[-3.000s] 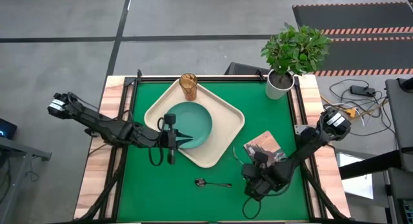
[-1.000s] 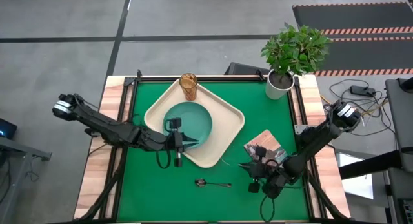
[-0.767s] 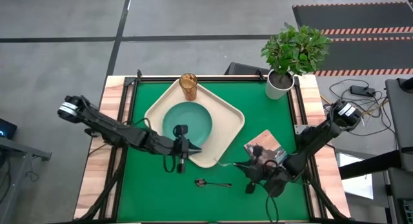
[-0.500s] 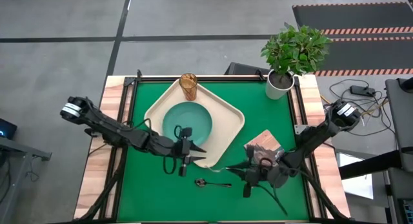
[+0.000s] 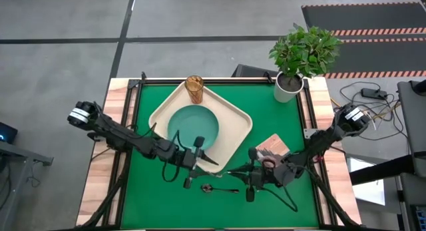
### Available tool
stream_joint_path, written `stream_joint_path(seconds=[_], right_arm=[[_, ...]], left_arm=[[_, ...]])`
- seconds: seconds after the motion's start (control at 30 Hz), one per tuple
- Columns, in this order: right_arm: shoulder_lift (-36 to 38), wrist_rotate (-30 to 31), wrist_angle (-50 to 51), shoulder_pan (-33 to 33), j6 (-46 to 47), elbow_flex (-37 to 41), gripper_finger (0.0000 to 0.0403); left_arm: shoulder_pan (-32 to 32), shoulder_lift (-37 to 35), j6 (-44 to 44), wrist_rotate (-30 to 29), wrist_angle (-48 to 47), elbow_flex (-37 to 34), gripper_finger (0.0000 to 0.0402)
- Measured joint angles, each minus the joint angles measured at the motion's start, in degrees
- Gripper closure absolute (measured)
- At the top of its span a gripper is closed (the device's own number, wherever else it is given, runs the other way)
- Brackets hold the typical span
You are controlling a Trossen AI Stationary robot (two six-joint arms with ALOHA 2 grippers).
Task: Pick and place plate/cup/fork/spoon on tray
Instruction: Put the orange fork on the white tray to the right of the green plate
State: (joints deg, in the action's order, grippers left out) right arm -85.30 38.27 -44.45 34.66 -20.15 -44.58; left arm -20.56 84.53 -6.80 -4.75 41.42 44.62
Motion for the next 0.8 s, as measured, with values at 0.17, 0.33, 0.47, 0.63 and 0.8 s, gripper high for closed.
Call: stream_joint_path(seconds=[0.17, 0.33, 0.47, 0.63, 0.8], right_arm=[[0.0, -1.32, 0.05, -1.92, 1.36, 0.0, 0.0394], [-0.01, -2.49, 0.18, -3.25, 1.57, 0.02, 0.0394], [-0.07, -4.76, -1.32, -3.79, 1.53, 0.04, 0.0394], [0.09, -3.33, -3.9, -4.05, 1.63, 0.0, 0.0394], [0.07, -4.07, -4.46, -4.08, 1.68, 0.02, 0.0394]], left_arm=[[0.07, 1.32, -1.59, 0.26, 3.25, 0.0, 0.0263], [0.08, 1.84, -1.2, 0.39, 3.52, 0.02, 0.0263], [0.07, 1.79, 0.15, 0.74, 3.39, 0.02, 0.0262], [-0.04, 1.79, 0.45, 2.99, 0.31, -0.02, 0.0262], [0.07, 1.72, 0.56, 3.15, 1.14, -0.01, 0.0262]])
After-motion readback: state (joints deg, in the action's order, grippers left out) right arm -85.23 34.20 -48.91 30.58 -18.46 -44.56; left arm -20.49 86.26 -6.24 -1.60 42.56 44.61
